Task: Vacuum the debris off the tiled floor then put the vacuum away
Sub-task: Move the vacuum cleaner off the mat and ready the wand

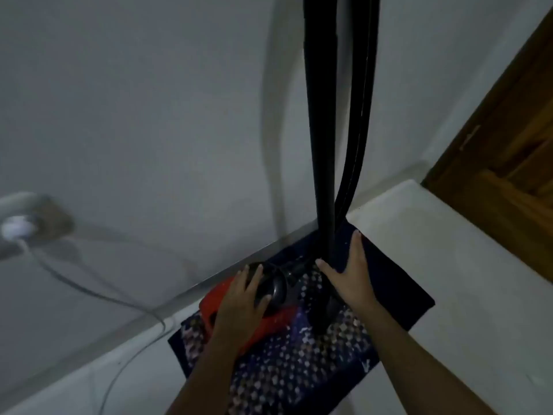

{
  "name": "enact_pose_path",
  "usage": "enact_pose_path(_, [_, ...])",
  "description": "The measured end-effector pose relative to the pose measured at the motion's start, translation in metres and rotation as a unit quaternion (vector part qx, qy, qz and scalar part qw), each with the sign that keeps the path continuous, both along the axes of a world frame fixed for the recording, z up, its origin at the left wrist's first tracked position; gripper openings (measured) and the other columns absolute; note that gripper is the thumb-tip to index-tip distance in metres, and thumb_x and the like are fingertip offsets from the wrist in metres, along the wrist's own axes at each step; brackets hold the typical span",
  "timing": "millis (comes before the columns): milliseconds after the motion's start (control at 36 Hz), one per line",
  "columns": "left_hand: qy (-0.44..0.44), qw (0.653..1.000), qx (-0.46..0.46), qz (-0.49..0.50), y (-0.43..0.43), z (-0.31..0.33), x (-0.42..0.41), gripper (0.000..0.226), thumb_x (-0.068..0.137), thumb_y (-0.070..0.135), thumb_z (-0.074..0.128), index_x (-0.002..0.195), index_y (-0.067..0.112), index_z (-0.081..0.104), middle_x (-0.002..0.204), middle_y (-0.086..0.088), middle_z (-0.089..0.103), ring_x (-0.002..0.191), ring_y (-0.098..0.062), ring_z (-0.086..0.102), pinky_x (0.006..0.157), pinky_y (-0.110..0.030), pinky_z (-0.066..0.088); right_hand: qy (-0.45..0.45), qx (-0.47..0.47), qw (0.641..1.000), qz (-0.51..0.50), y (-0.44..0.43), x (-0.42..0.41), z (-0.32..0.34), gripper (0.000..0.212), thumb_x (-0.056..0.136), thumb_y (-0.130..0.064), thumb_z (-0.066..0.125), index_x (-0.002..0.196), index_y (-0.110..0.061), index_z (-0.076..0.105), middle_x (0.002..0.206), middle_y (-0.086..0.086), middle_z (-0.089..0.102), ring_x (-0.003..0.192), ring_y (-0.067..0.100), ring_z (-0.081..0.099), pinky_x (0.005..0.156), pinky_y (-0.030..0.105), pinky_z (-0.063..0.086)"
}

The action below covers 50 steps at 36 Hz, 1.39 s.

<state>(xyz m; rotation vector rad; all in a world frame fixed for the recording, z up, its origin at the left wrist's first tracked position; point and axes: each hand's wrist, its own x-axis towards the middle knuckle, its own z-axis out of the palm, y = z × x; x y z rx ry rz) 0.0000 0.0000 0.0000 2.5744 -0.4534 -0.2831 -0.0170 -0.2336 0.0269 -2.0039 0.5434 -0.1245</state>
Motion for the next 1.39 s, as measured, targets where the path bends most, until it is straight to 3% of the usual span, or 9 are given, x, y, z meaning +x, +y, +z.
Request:
enact_pose_path(195, [-0.014,0.999,0.040,0.002,-0.005,-0.083,0.029,0.060,0.098,0.048,0.033,0.151,0.033,0.010,0.157,-0.003,0.021,0.143,-0.020,0.024,0.116,-0.033,0.024,-0.067,0.000,0.997,-0.027,-0.012,0.045,-0.073,0.123,0.069,-0.045,0.079,0.150,-0.027,-0.012,0.160,-0.009,-0.011,0.147,0.008,-0.003,0.120,0.032,0.005])
enact_pose_path(472, [-0.133,0.990,0.044,-0.024,-0.006,-0.115,0.055,0.080,0.076,0.064,-0.002,0.149,0.038,0.018,0.119,0.002,0.055,0.104,-0.016,0.058,0.075,-0.027,0.049,-0.179,0.076,0.981,0.004,-0.035,0.089,-0.096,0.132,0.059,-0.043,0.084,0.147,-0.042,-0.014,0.160,-0.011,-0.009,0.148,0.011,0.000,0.121,0.045,0.010])
enact_pose_path(750, [-0.172,0.985,0.024,-0.022,-0.007,-0.116,0.058,0.067,0.084,0.061,0.014,0.143,0.037,0.036,0.101,0.002,0.065,0.082,-0.017,0.067,0.058,-0.024,0.046,-0.232,0.140,0.962,-0.036,-0.036,0.105,-0.105,0.119,0.070,-0.018,0.083,0.149,-0.039,-0.003,0.160,-0.001,0.006,0.147,0.017,0.011,0.119,0.050,0.018])
enact_pose_path(889, [-0.187,0.982,0.026,-0.026,-0.005,-0.119,0.059,0.062,0.088,0.057,0.019,0.142,0.036,0.039,0.101,0.003,0.067,0.076,-0.015,0.067,0.052,-0.025,0.049,-0.252,0.146,0.955,-0.053,-0.039,0.109,-0.105,0.109,0.074,-0.012,0.080,0.151,-0.034,0.006,0.156,0.004,0.021,0.144,0.020,0.020,0.118,0.046,0.023])
enact_pose_path(1000, [-0.195,0.979,0.040,-0.034,-0.004,-0.117,0.060,0.055,0.090,0.054,0.026,0.139,0.035,0.044,0.093,0.005,0.069,0.065,-0.012,0.067,0.043,-0.015,0.036,-0.265,0.132,0.953,-0.057,-0.042,0.111,-0.103,0.101,0.076,-0.010,0.077,0.149,-0.038,0.012,0.148,0.007,0.035,0.133,0.023,0.039,0.112,0.044,0.037])
enact_pose_path(1084, [-0.199,0.978,0.044,-0.032,-0.003,-0.118,0.062,0.054,0.089,0.055,0.029,0.137,0.037,0.046,0.088,0.005,0.070,0.059,-0.013,0.066,0.040,-0.020,0.042,-0.279,0.112,0.952,-0.063,-0.045,0.114,-0.103,0.095,0.080,-0.005,0.071,0.149,-0.039,0.015,0.140,-0.002,0.044,0.116,0.006,0.053,0.095,0.020,0.048])
enact_pose_path(1167, [-0.208,0.976,0.043,-0.040,0.000,-0.121,0.068,0.058,0.091,0.065,0.018,0.137,0.040,0.044,0.085,0.005,0.072,0.058,-0.015,0.068,0.041,-0.026,0.051,-0.279,0.103,0.952,-0.080,-0.045,0.115,-0.101,0.090,0.083,-0.003,0.066,0.149,-0.040,0.018,0.139,-0.007,0.045,0.105,-0.009,0.054,0.086,0.008,0.048])
enact_pose_path(1278, [-0.207,0.976,0.035,-0.058,0.001,-0.124,0.072,0.076,0.083,0.075,0.002,0.140,0.040,0.038,0.091,0.000,0.074,0.073,-0.021,0.072,0.054,-0.032,0.057,-0.265,0.095,0.955,-0.096,-0.043,0.109,-0.097,0.088,0.082,-0.007,0.068,0.148,-0.040,0.021,0.146,0.000,0.044,0.127,0.014,0.048,0.108,0.035,0.043])
enact_pose_path(1389, [-0.189,0.980,0.018,-0.055,0.000,-0.125,0.070,0.090,0.067,0.086,-0.006,0.144,0.047,0.023,0.111,0.000,0.069,0.096,-0.021,0.069,0.073,-0.035,0.057,-0.264,0.083,0.957,-0.085,-0.042,0.101,-0.093,0.087,0.083,-0.003,0.067,0.150,-0.032,0.021,0.147,0.000,0.042,0.133,0.015,0.043,0.113,0.041,0.036])
